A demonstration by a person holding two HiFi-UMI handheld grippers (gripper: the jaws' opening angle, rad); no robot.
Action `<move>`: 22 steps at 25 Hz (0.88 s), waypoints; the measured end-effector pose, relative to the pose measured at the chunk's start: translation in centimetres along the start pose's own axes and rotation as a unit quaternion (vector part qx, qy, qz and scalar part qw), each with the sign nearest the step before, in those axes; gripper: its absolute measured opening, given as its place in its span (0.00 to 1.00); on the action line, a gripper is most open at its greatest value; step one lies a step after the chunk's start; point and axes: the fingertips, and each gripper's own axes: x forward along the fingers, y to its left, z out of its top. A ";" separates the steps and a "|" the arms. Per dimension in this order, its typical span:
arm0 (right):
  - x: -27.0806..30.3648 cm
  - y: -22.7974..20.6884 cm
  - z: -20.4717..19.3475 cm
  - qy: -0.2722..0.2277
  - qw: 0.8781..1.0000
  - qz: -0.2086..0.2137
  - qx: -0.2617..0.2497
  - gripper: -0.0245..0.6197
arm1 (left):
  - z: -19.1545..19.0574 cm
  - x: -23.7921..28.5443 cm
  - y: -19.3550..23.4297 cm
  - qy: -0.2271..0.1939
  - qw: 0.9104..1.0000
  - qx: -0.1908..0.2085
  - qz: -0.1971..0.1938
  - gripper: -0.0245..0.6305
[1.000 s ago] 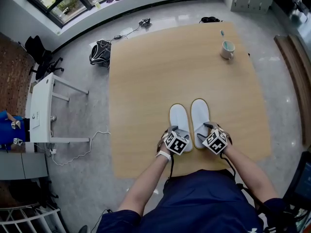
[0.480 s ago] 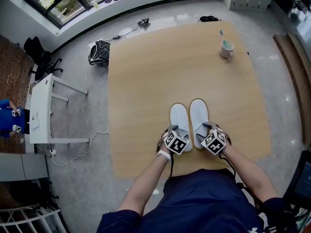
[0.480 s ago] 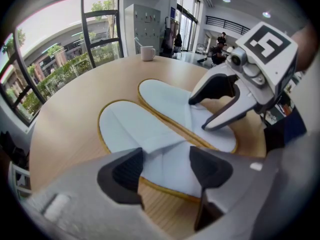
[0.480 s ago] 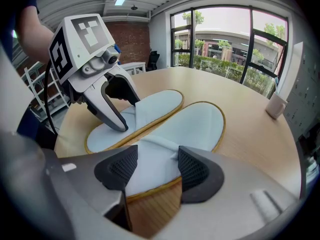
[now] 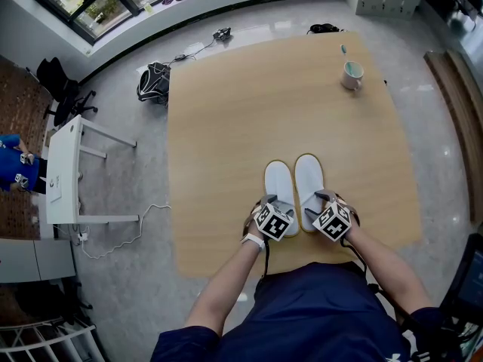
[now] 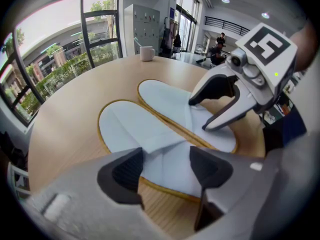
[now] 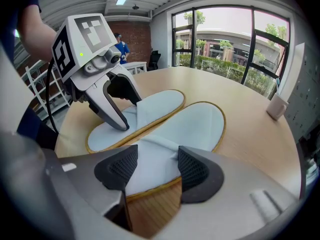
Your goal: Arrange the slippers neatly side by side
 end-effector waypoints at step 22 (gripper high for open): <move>0.4 0.2 -0.1 0.039 0.999 0.001 0.005 0.45 | 0.3 0.1 -0.3 0.030 0.998 0.048 -0.010 0.50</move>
